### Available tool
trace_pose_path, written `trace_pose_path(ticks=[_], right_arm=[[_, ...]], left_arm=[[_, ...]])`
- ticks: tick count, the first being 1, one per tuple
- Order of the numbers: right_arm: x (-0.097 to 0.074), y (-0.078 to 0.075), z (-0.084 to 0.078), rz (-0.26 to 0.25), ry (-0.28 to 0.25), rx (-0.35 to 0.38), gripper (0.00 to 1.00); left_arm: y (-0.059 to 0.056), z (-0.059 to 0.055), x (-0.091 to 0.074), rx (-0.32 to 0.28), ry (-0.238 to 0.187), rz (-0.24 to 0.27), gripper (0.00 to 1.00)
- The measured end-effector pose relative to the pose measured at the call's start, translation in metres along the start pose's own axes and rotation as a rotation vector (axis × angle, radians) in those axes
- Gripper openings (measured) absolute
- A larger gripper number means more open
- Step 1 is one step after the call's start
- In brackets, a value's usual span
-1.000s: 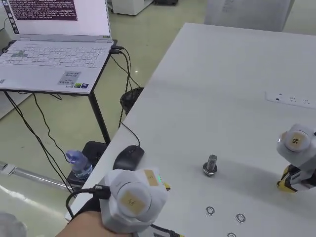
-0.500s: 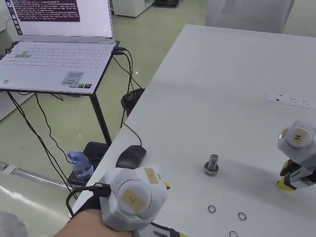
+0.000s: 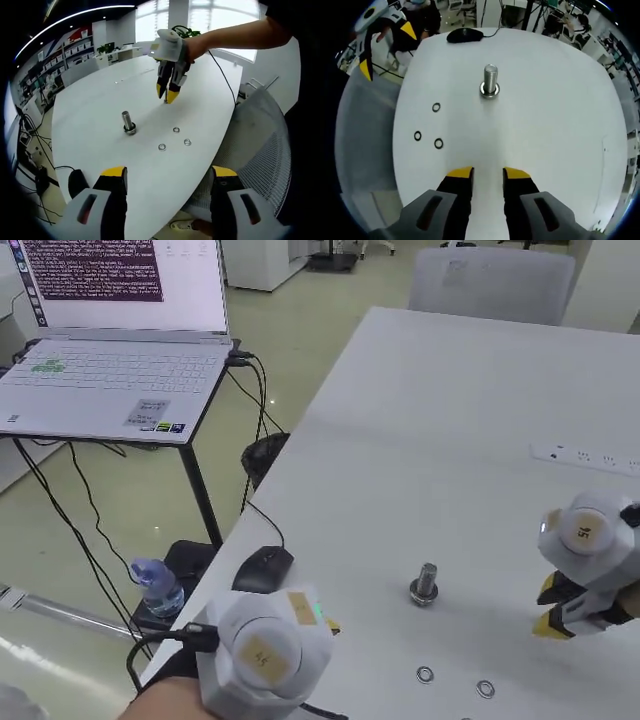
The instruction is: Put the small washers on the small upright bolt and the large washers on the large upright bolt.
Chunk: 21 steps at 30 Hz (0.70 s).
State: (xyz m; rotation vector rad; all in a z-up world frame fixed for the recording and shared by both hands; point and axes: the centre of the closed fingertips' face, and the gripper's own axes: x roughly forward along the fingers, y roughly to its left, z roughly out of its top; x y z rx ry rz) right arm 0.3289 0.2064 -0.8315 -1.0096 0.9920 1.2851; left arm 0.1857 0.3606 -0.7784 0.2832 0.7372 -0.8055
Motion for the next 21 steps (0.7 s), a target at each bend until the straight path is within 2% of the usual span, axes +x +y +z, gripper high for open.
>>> trace_pose_path(ticks=[10, 21], right_arm=[[0.01, 0.025, 0.013, 0.022, -0.036, -0.039, 0.24], [0.011, 0.038, 0.02, 0.033, -0.056, -0.057, 0.24]], left_arm=[[0.001, 0.002, 0.0, 0.009, -0.006, -0.002, 0.66], [0.005, 0.004, 0.0, 0.008, -0.017, 0.003, 0.66]])
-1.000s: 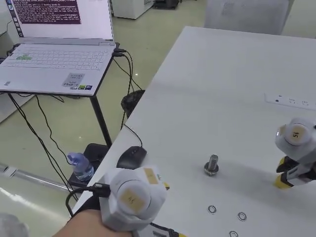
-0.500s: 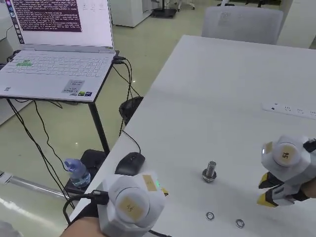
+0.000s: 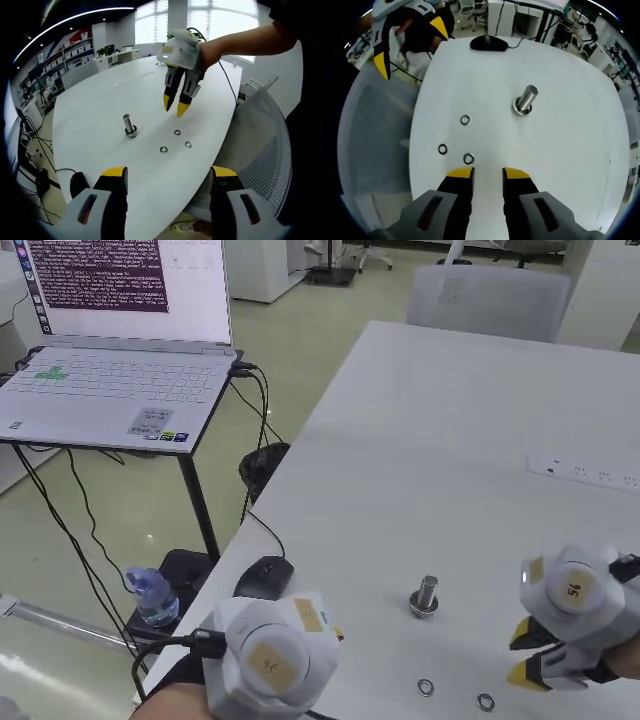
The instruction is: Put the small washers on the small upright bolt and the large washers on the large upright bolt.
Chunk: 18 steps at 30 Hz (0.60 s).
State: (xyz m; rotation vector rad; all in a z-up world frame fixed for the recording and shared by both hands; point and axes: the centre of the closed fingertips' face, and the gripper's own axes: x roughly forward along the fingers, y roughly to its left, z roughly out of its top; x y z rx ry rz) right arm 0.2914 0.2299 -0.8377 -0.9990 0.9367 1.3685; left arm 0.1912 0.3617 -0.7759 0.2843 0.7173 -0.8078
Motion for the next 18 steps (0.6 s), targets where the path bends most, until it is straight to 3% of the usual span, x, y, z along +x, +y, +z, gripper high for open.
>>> trace_pose_path(ticks=[7, 18], right_arm=[[0.006, 0.014, 0.006, 0.011, -0.01, -0.02, 0.24], [0.027, 0.028, 0.0, 0.023, 0.011, -0.033, 0.23]], left_arm=[[-0.002, 0.001, 0.0, 0.011, -0.007, -0.003, 0.67], [-0.006, -0.004, 0.001, 0.017, -0.002, -0.019, 0.66]])
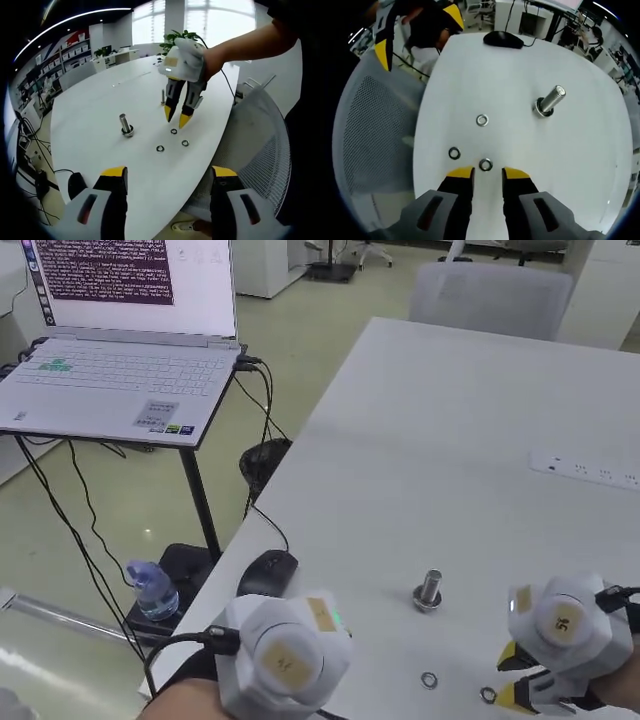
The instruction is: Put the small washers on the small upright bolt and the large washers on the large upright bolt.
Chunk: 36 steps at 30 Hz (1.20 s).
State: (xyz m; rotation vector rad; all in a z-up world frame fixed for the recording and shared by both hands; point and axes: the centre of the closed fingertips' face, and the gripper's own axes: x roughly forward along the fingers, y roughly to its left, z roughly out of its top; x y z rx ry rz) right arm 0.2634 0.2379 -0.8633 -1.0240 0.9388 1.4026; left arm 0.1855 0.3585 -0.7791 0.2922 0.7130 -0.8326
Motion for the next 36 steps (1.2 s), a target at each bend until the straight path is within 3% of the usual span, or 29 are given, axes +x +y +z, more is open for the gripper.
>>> trace_pose_path(ticks=[15, 27, 36], right_arm=[[0.017, 0.004, -0.003, -0.009, 0.019, -0.002, 0.22], [0.018, 0.001, -0.002, -0.017, 0.025, 0.004, 0.19], [0.019, 0.003, 0.0, -0.015, 0.075, -0.022, 0.14]], left_arm=[[0.0, -0.001, -0.002, 0.007, 0.001, -0.013, 0.65], [0.001, -0.004, -0.002, 0.001, 0.0, -0.021, 0.63], [0.007, -0.004, -0.004, -0.002, -0.005, -0.011, 0.63]])
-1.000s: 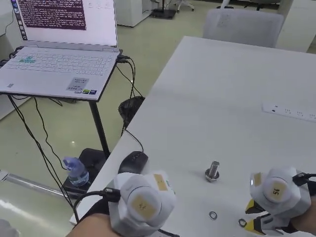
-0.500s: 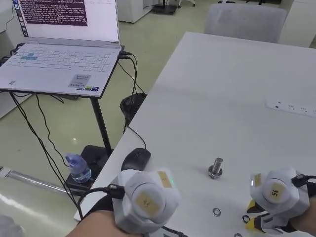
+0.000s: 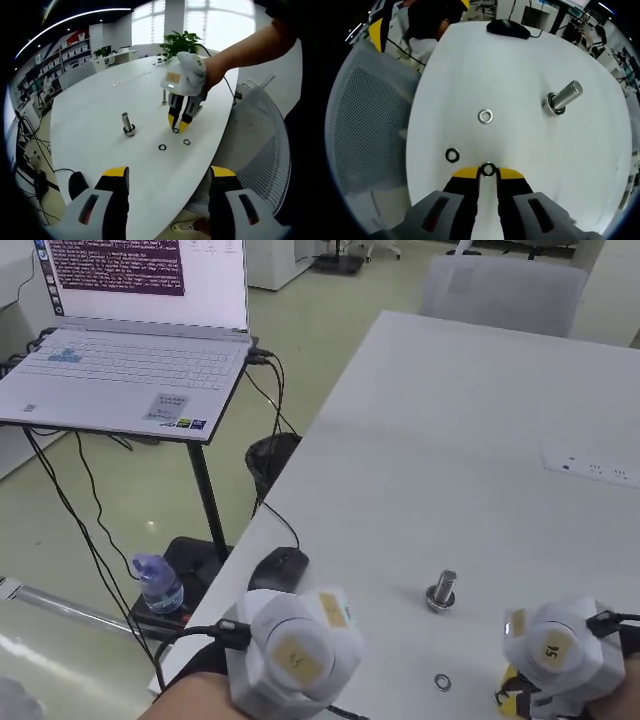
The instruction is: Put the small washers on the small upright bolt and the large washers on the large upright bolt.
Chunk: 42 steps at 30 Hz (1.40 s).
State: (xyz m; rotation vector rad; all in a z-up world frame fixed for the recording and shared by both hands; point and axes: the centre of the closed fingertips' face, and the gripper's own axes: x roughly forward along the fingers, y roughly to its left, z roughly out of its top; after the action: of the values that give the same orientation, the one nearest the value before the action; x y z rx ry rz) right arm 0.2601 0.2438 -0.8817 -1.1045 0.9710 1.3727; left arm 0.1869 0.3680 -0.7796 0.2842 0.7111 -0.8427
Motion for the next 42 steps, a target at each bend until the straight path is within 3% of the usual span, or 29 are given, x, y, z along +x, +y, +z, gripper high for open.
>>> trace_pose_path(ticks=[4, 20, 29, 42], right_arm=[[0.0, 0.0, -0.001, 0.002, 0.026, -0.007, 0.14], [-0.002, -0.001, -0.005, 0.008, 0.016, 0.053, 0.12], [-0.027, -0.011, -0.021, 0.0, 0.019, 0.11, 0.12], [-0.065, -0.028, -0.064, -0.036, 0.032, 0.22, 0.12]], left_arm=[[0.0, -0.001, 0.0, 0.001, 0.001, -0.002, 0.62], [-0.002, 0.003, 0.001, 0.003, -0.007, 0.002, 0.61], [-0.003, 0.005, 0.003, 0.006, -0.006, 0.006, 0.6], [0.001, 0.006, 0.006, 0.008, -0.004, 0.013, 0.65]])
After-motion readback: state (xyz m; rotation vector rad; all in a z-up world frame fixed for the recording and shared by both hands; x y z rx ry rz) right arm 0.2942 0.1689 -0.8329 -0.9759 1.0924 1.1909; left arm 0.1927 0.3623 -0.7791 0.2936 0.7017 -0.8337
